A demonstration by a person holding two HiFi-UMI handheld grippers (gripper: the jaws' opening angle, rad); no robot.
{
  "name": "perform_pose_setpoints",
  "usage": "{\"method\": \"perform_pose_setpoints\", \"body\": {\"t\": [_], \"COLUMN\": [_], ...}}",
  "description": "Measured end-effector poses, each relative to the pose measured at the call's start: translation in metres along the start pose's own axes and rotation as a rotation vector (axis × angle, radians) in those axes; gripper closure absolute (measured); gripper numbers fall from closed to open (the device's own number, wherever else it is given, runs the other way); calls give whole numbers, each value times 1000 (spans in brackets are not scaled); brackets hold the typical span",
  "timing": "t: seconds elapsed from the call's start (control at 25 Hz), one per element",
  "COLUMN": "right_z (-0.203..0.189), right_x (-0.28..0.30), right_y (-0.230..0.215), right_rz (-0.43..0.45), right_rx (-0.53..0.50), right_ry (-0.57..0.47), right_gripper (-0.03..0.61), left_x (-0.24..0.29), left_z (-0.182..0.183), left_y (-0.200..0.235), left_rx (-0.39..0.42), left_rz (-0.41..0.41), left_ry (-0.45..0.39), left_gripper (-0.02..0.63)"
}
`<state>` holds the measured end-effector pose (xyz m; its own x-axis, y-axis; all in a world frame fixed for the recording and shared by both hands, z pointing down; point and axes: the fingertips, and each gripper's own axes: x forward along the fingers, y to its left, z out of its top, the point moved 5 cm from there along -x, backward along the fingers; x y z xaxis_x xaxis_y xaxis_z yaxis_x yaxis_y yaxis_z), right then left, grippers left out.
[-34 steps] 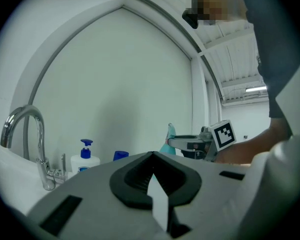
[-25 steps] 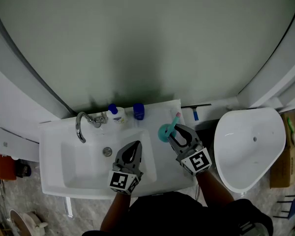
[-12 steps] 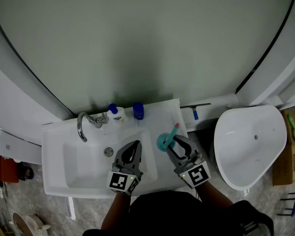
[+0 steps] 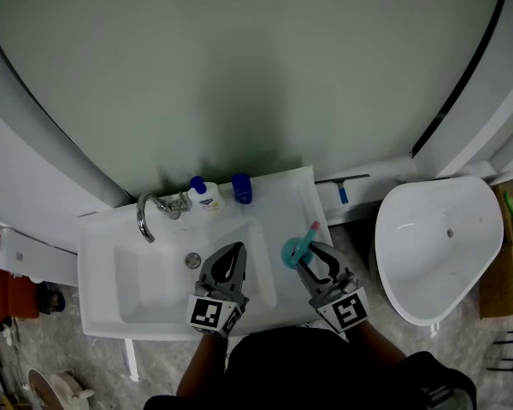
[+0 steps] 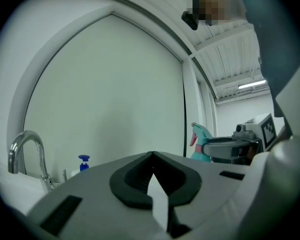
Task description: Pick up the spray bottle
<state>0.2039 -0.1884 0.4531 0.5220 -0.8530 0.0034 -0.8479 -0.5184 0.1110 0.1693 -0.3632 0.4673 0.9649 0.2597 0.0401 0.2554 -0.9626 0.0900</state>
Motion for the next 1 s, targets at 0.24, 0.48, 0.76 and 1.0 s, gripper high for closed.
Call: {"method": "perform_pose_setpoints", "body": {"t": [0.24, 0.48, 0.76, 1.0], "right_z": [2, 6, 4, 4], "right_x": [0, 1, 1, 2], "right_y": [0, -1, -2, -2], "right_rz": [2, 4, -8, -7], "right_rx": [-19, -49, -69, -73], "right_ry": [-9, -21, -13, -7], "right_gripper": [445, 445, 448, 448], "left_x": [-1, -3, -6, -7], "left_z": [2, 0, -3, -2], "left_y": [-10, -14, -17, -20], "left_rx": [-3, -9, -12, -14], "left_rz": [-13, -14, -11, -10], "left_ry": [9, 15, 20, 20], "left_gripper": [618, 618, 618, 618]}}
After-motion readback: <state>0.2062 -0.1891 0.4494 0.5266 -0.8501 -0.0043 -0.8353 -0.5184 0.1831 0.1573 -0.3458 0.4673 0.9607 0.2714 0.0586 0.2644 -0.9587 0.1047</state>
